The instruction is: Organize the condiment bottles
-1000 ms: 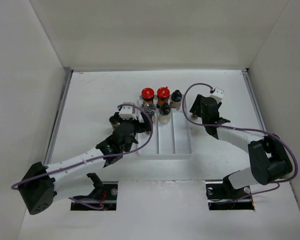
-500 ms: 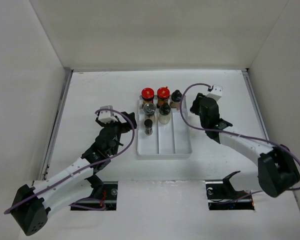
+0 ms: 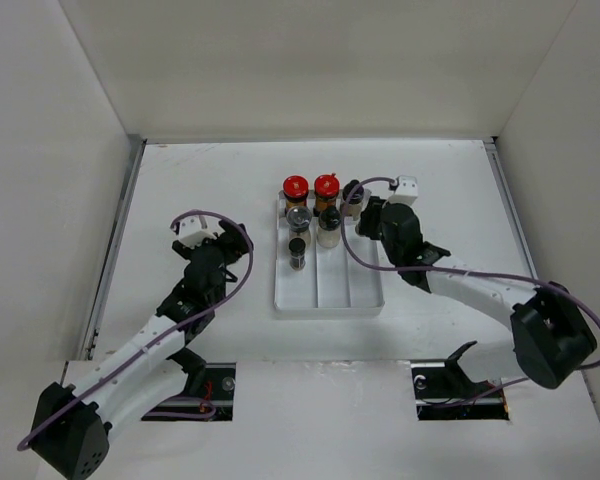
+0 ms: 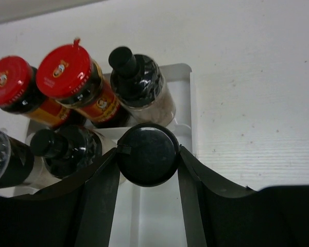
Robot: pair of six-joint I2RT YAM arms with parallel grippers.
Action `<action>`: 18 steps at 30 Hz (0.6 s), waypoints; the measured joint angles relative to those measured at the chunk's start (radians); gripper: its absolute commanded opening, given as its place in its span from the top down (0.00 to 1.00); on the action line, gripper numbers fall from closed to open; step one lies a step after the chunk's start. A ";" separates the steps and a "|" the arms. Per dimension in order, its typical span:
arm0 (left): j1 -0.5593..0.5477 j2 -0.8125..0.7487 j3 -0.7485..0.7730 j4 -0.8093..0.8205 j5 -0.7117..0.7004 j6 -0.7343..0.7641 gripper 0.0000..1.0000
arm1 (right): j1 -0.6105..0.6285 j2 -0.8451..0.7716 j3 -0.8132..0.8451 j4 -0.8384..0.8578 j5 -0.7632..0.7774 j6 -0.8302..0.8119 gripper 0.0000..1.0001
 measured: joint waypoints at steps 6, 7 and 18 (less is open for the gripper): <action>0.045 0.008 -0.011 -0.004 0.000 -0.031 0.12 | 0.003 0.114 0.000 0.004 -0.024 0.000 0.61; 0.049 0.014 -0.011 -0.004 0.000 -0.035 0.12 | 0.003 0.127 0.000 0.005 -0.026 0.000 0.61; 0.055 0.106 -0.011 0.000 -0.001 -0.049 0.13 | 0.027 0.175 0.001 0.058 -0.012 -0.010 0.24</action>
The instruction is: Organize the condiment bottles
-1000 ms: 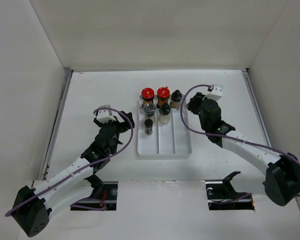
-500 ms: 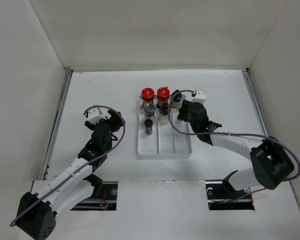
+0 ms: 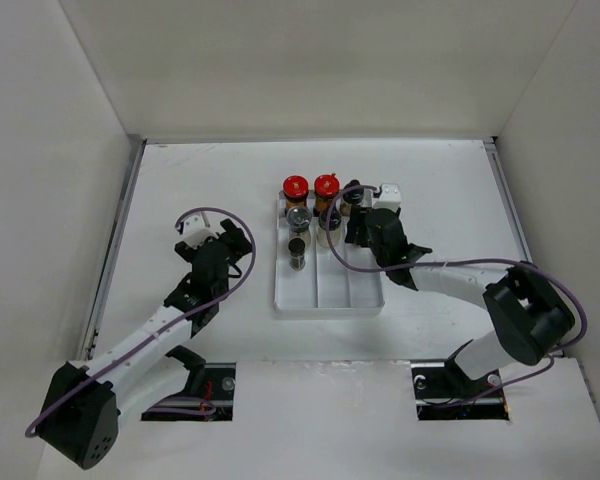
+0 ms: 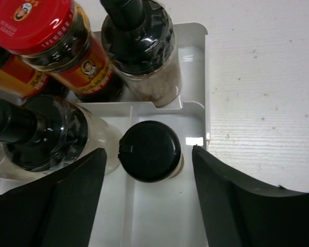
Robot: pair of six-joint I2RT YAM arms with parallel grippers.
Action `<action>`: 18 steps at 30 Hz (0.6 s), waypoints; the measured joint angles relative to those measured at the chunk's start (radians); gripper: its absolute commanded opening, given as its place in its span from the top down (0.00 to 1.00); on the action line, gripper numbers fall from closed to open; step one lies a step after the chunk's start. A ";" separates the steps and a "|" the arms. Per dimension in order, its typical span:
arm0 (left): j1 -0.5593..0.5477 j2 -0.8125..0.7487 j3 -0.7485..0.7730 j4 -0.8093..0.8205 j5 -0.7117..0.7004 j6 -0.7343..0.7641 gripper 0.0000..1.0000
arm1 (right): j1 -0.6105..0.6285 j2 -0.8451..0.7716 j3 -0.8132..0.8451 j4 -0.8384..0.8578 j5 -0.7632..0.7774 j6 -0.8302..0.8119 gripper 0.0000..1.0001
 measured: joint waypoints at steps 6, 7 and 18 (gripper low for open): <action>0.006 0.073 0.009 -0.001 -0.001 0.001 0.19 | 0.010 -0.068 -0.008 -0.008 0.001 0.000 0.13; 0.006 0.089 0.016 -0.003 -0.002 0.002 0.21 | 0.010 -0.091 -0.008 -0.010 0.000 0.000 0.11; 0.014 0.293 0.127 -0.003 -0.059 0.028 0.34 | 0.034 -0.360 -0.064 -0.032 -0.006 0.026 0.01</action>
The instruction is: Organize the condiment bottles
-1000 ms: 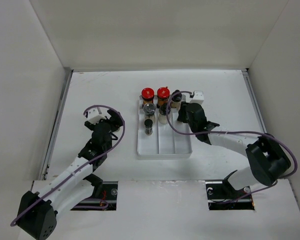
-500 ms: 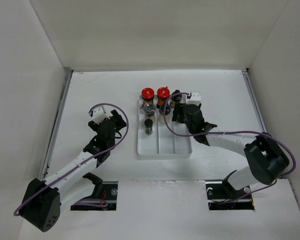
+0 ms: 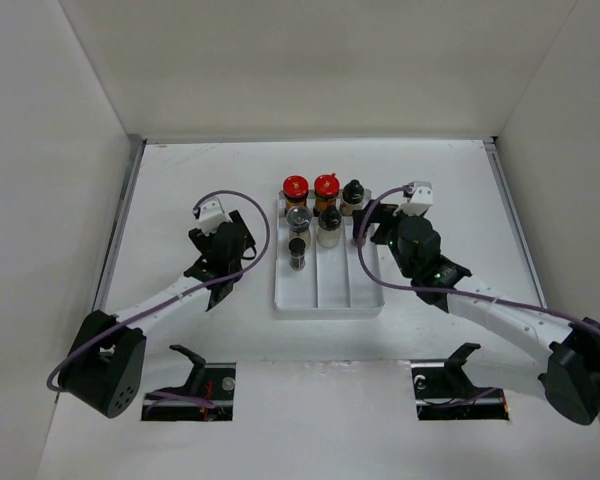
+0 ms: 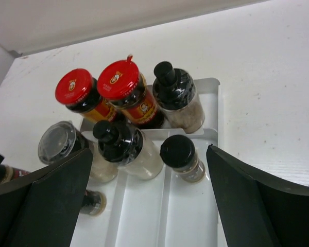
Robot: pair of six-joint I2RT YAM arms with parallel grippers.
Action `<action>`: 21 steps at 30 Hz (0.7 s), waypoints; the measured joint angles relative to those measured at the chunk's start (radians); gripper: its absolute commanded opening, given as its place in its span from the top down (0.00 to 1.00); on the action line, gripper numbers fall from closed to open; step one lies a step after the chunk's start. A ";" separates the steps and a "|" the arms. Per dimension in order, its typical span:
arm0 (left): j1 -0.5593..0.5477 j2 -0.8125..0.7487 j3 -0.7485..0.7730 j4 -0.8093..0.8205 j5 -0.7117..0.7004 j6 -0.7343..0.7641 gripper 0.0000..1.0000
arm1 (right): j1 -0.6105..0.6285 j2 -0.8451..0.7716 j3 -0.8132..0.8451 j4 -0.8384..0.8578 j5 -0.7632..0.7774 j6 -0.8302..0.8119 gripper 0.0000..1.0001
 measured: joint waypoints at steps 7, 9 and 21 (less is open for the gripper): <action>0.005 0.060 0.017 -0.004 -0.024 0.013 0.59 | 0.008 -0.036 -0.055 -0.007 -0.031 0.023 0.00; 0.005 0.060 0.019 -0.005 -0.034 0.015 0.64 | 0.008 -0.046 -0.068 -0.008 -0.040 0.027 0.00; -0.179 -0.202 0.135 -0.165 -0.077 0.079 0.68 | -0.028 -0.125 -0.109 -0.005 -0.049 0.064 0.00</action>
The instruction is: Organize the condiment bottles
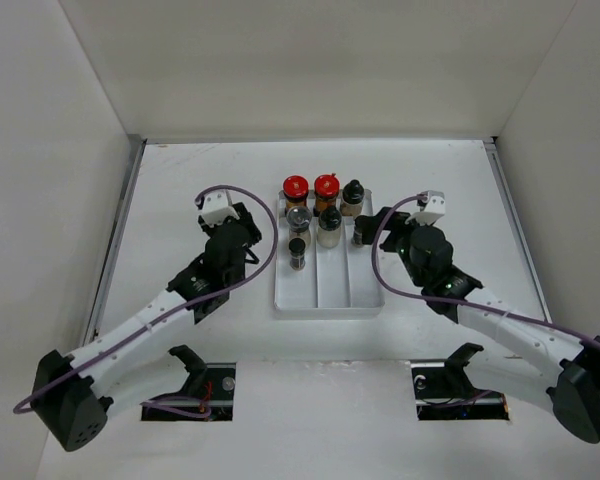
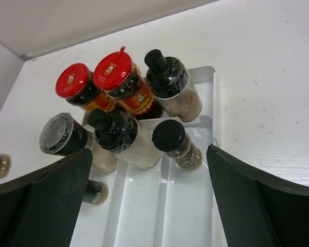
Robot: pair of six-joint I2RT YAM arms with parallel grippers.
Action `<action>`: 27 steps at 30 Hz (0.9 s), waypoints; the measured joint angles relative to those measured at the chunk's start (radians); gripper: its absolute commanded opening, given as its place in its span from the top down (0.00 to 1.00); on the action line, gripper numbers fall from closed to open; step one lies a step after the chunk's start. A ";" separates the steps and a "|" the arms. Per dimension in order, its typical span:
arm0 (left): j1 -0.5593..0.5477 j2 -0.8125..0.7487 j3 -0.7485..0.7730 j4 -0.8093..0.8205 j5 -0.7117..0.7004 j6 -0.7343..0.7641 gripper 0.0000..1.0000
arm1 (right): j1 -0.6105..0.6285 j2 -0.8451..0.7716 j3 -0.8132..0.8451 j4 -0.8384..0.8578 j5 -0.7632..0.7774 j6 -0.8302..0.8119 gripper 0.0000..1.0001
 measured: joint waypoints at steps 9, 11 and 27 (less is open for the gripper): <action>-0.312 -0.083 0.097 -0.203 -0.095 -0.009 0.68 | -0.024 -0.027 -0.016 -0.001 -0.001 0.009 0.00; -0.359 -0.074 0.097 -0.266 -0.101 -0.055 0.68 | -0.028 -0.027 -0.017 -0.001 -0.001 0.011 0.00; -0.473 0.192 -0.033 -0.113 -0.049 -0.181 0.66 | -0.038 -0.027 -0.047 0.001 0.000 0.025 0.01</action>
